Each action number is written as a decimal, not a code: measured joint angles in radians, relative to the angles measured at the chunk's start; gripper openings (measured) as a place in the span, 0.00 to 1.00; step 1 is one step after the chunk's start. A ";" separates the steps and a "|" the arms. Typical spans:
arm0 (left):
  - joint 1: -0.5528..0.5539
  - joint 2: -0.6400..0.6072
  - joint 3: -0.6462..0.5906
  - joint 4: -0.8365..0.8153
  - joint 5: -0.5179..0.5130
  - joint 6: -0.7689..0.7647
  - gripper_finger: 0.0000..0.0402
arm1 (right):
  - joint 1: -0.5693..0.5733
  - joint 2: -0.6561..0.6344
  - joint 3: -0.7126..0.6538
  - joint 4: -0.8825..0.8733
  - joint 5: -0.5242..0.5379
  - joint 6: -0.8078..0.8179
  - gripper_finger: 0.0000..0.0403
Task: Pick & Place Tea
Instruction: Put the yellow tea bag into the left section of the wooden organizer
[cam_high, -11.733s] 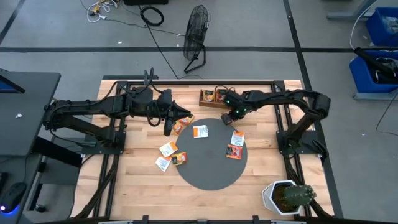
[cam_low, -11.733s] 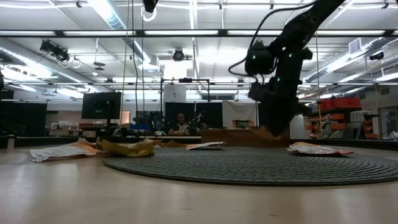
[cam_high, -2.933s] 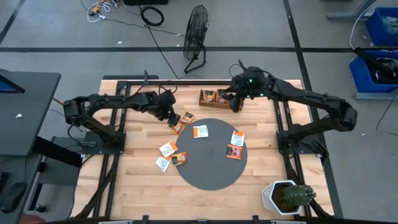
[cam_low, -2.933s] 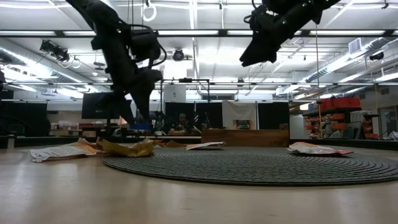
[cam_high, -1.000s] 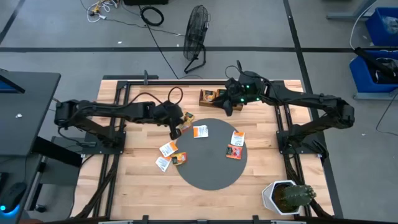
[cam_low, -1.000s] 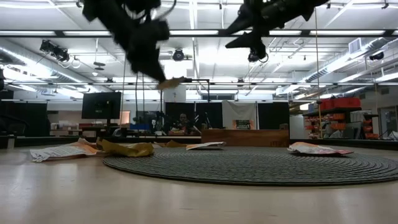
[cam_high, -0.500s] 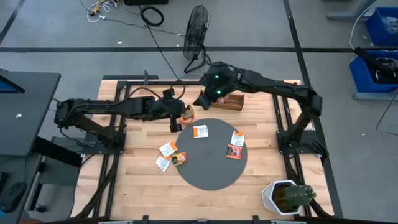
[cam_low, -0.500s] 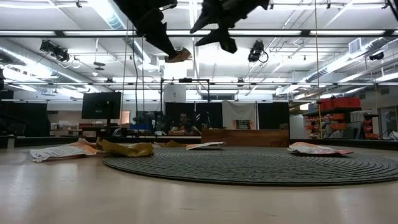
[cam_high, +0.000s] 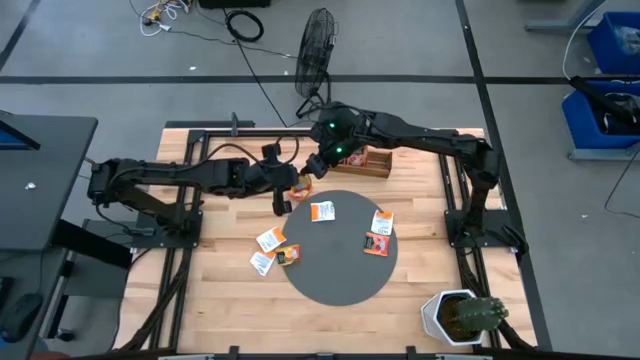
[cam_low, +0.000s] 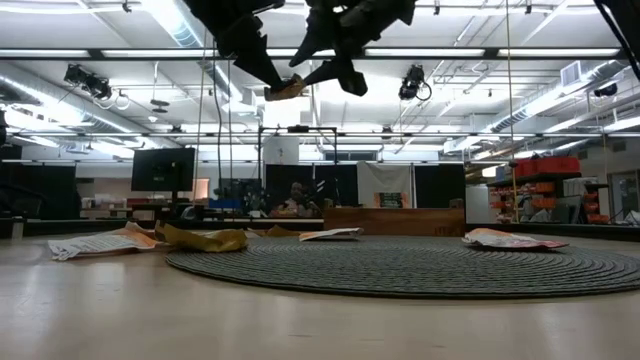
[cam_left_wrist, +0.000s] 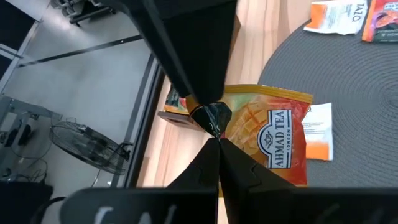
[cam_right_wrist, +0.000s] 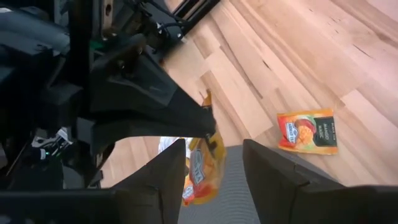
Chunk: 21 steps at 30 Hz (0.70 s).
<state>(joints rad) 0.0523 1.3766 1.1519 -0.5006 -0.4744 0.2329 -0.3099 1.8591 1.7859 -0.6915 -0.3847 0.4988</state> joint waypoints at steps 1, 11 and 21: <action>0.002 0.000 0.000 0.000 -0.001 0.000 0.01 | 0.000 0.000 0.000 -0.001 0.000 0.000 0.41; 0.003 0.000 0.000 0.031 -0.008 0.022 0.01 | 0.000 0.000 0.000 -0.001 0.007 -0.004 0.39; 0.004 -0.001 0.000 0.081 -0.042 0.013 0.01 | 0.000 0.000 0.000 0.005 0.000 -0.071 0.04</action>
<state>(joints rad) 0.0559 1.3758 1.1519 -0.4200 -0.5163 0.2456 -0.3096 1.8587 1.7859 -0.6863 -0.3851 0.4273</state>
